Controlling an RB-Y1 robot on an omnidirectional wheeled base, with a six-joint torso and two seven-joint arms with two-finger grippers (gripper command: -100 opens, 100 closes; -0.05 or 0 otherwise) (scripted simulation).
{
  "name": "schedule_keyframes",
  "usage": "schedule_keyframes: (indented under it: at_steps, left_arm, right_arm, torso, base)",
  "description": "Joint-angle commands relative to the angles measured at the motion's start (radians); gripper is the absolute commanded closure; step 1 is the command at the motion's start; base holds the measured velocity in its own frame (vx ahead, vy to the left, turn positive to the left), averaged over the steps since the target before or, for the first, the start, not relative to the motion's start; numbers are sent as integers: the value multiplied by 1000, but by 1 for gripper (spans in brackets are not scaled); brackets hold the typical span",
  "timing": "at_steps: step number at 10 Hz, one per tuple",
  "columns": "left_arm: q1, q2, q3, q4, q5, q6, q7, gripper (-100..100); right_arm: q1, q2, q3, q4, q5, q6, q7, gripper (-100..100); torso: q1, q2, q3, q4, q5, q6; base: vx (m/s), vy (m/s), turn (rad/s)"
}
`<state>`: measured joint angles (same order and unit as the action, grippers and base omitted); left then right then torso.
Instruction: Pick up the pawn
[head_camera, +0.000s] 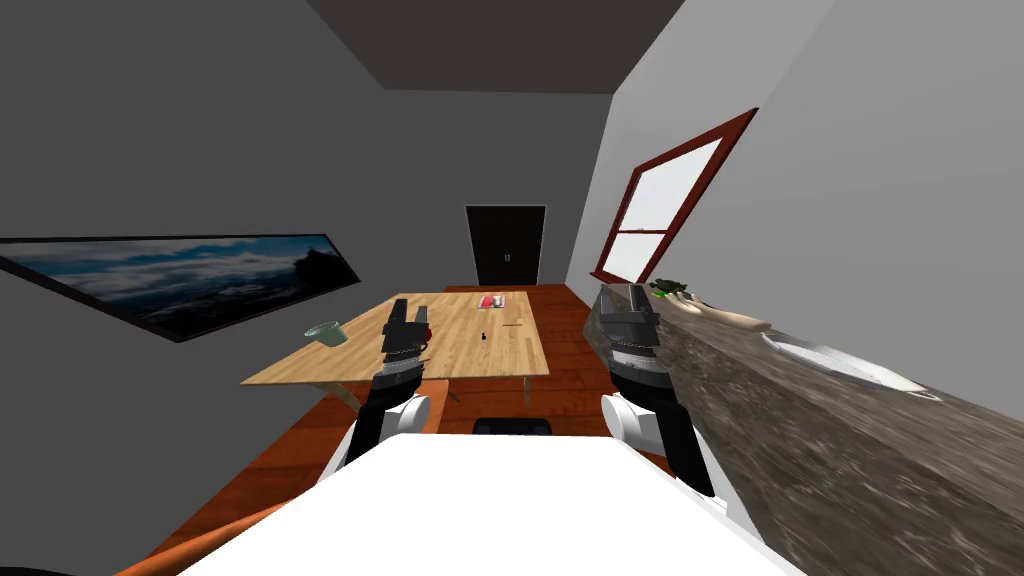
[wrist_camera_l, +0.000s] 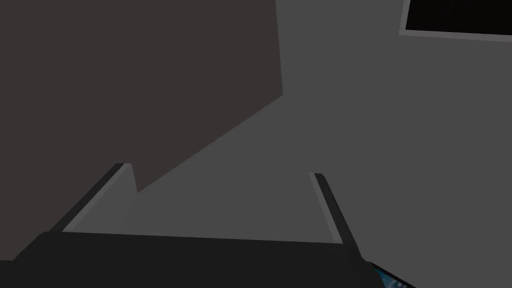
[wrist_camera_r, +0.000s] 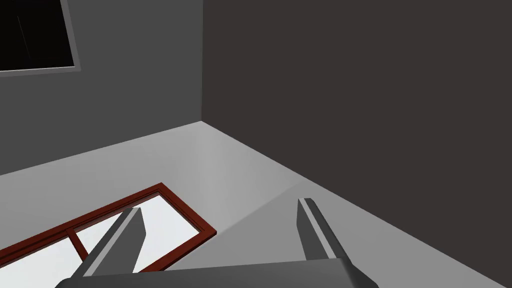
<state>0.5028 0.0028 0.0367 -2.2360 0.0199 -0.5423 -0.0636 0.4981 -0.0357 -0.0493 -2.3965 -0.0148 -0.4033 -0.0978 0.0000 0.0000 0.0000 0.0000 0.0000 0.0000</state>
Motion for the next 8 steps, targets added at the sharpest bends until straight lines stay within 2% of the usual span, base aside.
schedule_keyframes:
  at_steps: [1, 3, 5, 6, 8]
  left_arm:
    - [-1, 33, 4, 18, 4, 0, 2, -100]
    - [-2, 89, 13, 57, 14, 0, 7, -100]
    - [-3, 153, 25, 109, 30, 0, 13, -100]
    - [-3, 153, 25, 115, 30, 0, 13, -100]
    - [-4, 222, 40, 179, 51, 2, 20, -100]
  right_arm:
    - [0, 0, 0, 0, 0, 0, 0, 0]
    - [0, 0, 0, 0, 0, 0, 0, 0]
    - [0, 0, 0, 0, 0, 0, 0, 0]
    - [0, 0, 0, 0, 0, 0, 0, 0]
    - [0, 0, 0, 0, 0, 0, 0, 0]
  torso:
    - [0, 0, 0, 0, 0, 0]
    - [-4, 1, 1, 0, -1, 0]
    - [-9, 3, 2, 1, -2, 0]
    - [-11, 4, 2, 1, -2, 0]
    - [-7, 1, 0, 0, -2, 0]
  base:
    - [-12, -35, -8]
    - [-22, -90, -7]
    - [-55, -160, -17]
    - [-18, -113, 1]
    - [-11, -138, -28]
